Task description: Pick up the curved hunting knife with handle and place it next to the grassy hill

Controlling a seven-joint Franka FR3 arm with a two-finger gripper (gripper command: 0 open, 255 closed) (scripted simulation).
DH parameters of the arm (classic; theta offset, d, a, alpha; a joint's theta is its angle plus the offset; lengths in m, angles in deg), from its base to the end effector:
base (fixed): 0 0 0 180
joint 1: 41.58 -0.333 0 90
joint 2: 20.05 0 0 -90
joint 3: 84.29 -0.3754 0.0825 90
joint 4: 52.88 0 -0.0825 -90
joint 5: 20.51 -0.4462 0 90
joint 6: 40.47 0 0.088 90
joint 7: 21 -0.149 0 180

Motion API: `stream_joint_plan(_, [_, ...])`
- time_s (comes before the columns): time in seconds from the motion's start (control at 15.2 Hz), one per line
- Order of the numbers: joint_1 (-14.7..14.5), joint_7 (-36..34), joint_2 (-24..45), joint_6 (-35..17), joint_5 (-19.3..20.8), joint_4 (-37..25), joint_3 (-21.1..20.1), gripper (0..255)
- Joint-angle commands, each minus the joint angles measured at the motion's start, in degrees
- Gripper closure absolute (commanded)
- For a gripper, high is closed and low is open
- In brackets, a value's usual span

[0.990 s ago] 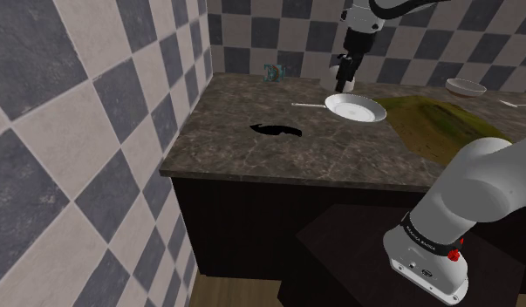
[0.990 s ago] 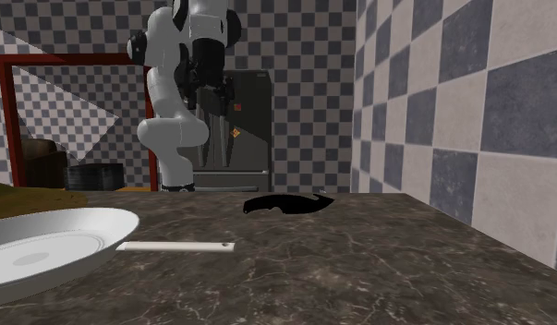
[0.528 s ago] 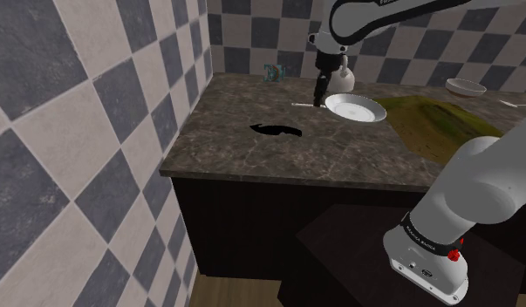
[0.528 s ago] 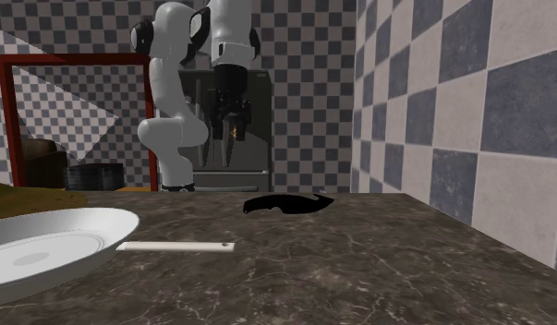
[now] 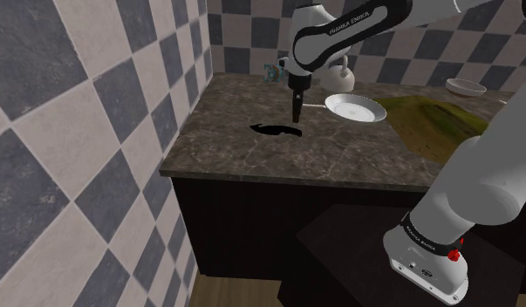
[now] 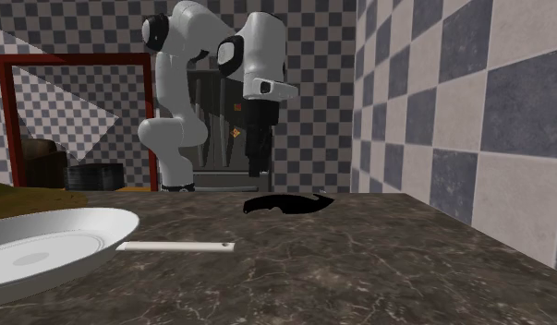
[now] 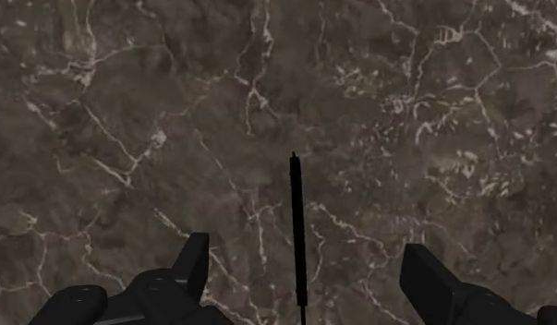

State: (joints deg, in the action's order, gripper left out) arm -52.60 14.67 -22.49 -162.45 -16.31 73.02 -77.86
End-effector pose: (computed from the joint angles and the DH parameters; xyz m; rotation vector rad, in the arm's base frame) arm 0.5671 0.0395 0.3832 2.8824 1.1221 -0.0623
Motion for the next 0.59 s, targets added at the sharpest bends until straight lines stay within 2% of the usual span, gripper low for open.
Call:
stream_joint_plan(0.0, [-0.6, 2.63, 3.95, -2.0, -0.44, -1.16, -0.45, 0])
stream_joint_plan(0.13, [-1.11, 4.99, 7.88, -3.25, -0.8, -3.05, -1.11, 0])
stream_joint_plan(0.53, [-0.95, 5.12, 9.96, -6.98, -0.86, -1.39, -1.09, 0])
